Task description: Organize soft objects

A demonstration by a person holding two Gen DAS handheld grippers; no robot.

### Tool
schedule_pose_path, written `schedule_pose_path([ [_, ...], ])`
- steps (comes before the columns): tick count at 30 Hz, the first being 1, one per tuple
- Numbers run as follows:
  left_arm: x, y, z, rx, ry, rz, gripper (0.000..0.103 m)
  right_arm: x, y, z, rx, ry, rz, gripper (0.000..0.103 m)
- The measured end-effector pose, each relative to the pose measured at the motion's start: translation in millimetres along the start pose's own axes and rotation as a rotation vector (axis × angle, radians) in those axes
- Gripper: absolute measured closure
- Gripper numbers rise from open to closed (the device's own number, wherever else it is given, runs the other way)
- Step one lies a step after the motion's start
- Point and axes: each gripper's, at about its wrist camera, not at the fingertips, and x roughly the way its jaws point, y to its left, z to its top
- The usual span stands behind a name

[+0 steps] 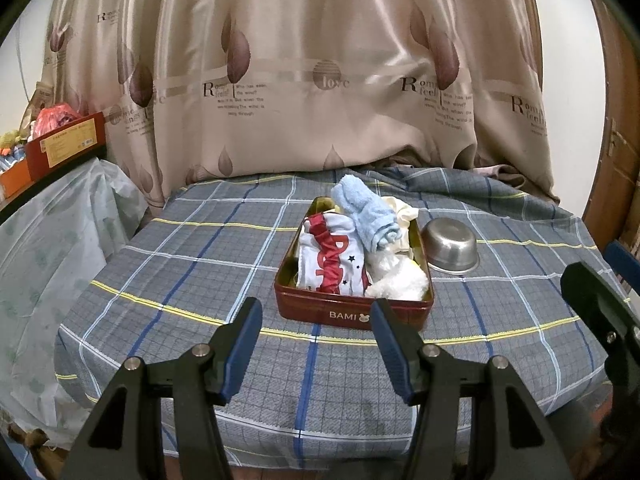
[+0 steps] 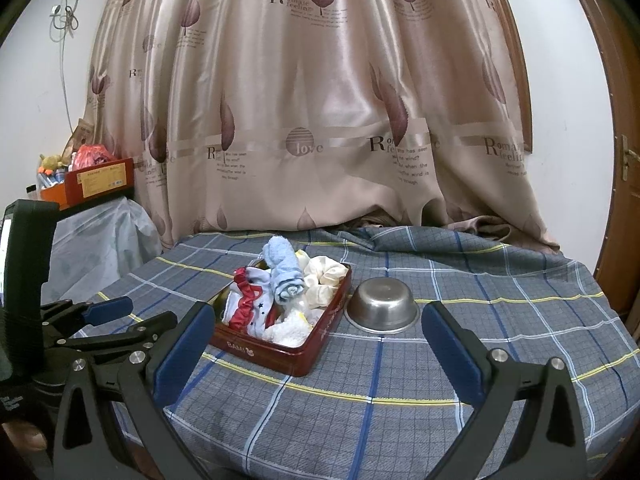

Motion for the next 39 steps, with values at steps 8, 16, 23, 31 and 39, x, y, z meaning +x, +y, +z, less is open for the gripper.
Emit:
schedule_pose_path([
  [8, 1.5, -0.3, -2.3, 0.002, 0.004, 0.001, 0.045, -0.1, 0.1, 0.3, 0.0, -0.002, -0.001, 0.001],
  [16, 3.2, 0.5, -2.7, 0.005, 0.008, -0.003, 0.045, -0.5, -0.7, 0.9, -0.001, -0.001, 0.004, 0.001],
  [23, 3.2, -0.3, -4.0, 0.009, 0.007, -0.001, 0.045, -0.1, -0.3, 0.9, 0.0, 0.0, 0.001, 0.001],
  [31, 4.2, 2.2, -3.5, 0.012, 0.005, -0.005, 0.045, -0.3, -0.3, -1.0, -0.002, -0.002, -0.001, 0.001],
  [39, 4.4, 1.9, -3.8, 0.012, 0.007, -0.005, 0.045, -0.3, 0.0, -2.3, -0.003, -0.001, 0.0, 0.001],
])
